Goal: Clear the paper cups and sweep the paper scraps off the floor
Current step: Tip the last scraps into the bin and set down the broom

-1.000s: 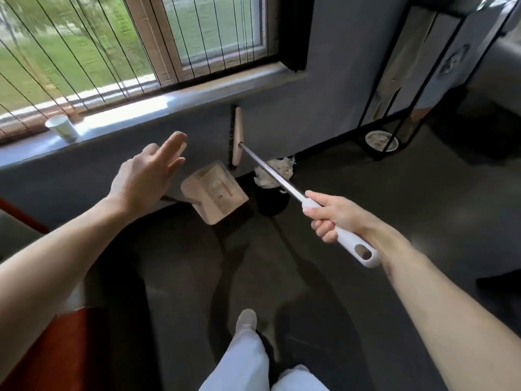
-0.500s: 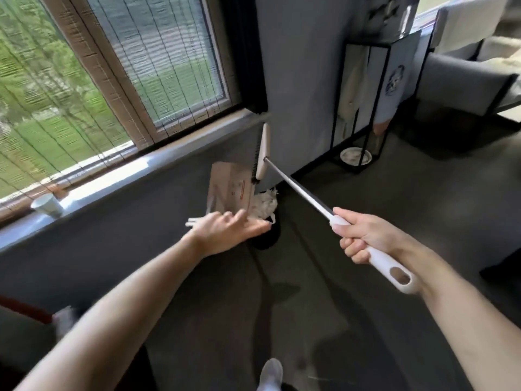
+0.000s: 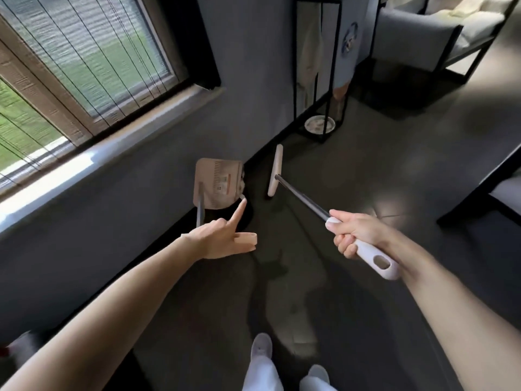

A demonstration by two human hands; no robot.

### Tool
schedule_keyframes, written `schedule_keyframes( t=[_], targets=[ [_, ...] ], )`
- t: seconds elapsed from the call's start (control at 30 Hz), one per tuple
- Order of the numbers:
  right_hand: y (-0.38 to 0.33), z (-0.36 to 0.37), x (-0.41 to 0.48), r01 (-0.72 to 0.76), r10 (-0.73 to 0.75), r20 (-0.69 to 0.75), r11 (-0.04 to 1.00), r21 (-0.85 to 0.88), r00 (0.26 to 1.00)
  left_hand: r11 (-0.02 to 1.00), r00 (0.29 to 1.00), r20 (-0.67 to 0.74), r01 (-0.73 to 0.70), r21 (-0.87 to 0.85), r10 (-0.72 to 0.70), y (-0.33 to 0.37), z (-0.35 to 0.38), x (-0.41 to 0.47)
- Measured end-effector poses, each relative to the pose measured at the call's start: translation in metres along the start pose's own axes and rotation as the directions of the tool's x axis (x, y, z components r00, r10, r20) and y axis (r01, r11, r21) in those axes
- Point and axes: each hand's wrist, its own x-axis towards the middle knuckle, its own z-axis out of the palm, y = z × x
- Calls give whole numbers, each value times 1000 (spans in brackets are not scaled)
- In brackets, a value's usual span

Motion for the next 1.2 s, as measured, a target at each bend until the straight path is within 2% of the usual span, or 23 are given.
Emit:
schedule_keyframes(
  t=[0.13, 0.3, 0.5, 0.57, 0.63, 0.67, 0.77, 0.83, 0.9, 1.03, 1.13, 1.2],
  targets=[
    [10, 8, 4, 7, -7, -13, 1000, 9, 1000, 964, 998, -47, -16, 265, 30, 9, -6, 5],
    [13, 12, 6, 30, -30, -17, 999, 29, 999, 878, 986, -120, -47, 476, 117, 13, -23, 13],
    [6, 11, 3, 49, -49, -10, 998, 46, 999, 803, 972, -135, -75, 591, 190, 18, -54, 8],
    [4, 14, 3, 47, -47, 0, 998, 41, 999, 766, 945, -178, -102, 635, 275, 11, -56, 0],
    [4, 18, 4, 42, -43, 23, 998, 46, 999, 711, 884, -240, -135, 690, 402, -3, -49, -3],
    [5, 19, 4, 40, -42, 30, 998, 45, 999, 673, 857, -244, -150, 724, 454, -6, -47, -5],
    [9, 21, 4, 30, -31, 41, 999, 30, 999, 603, 843, -182, -194, 774, 506, -9, -41, -12],
    [13, 22, 4, 20, -21, 48, 999, 31, 999, 649, 790, -251, -229, 725, 560, -16, -46, -17],
    [14, 23, 5, 14, -16, 54, 999, 41, 998, 726, 777, -342, -205, 657, 529, -32, -65, -26],
    [13, 25, 2, 16, -17, 64, 1000, 13, 998, 815, 671, -508, -266, 515, 540, -51, -105, -53],
    [8, 30, 0, 12, -15, 70, 999, 48, 997, 885, 690, -592, -158, 439, 416, -42, -124, -74],
    [2, 37, 1, 1, -5, 86, 999, 54, 996, 917, 716, -598, -156, 367, 361, -43, -131, -94]
  ],
)
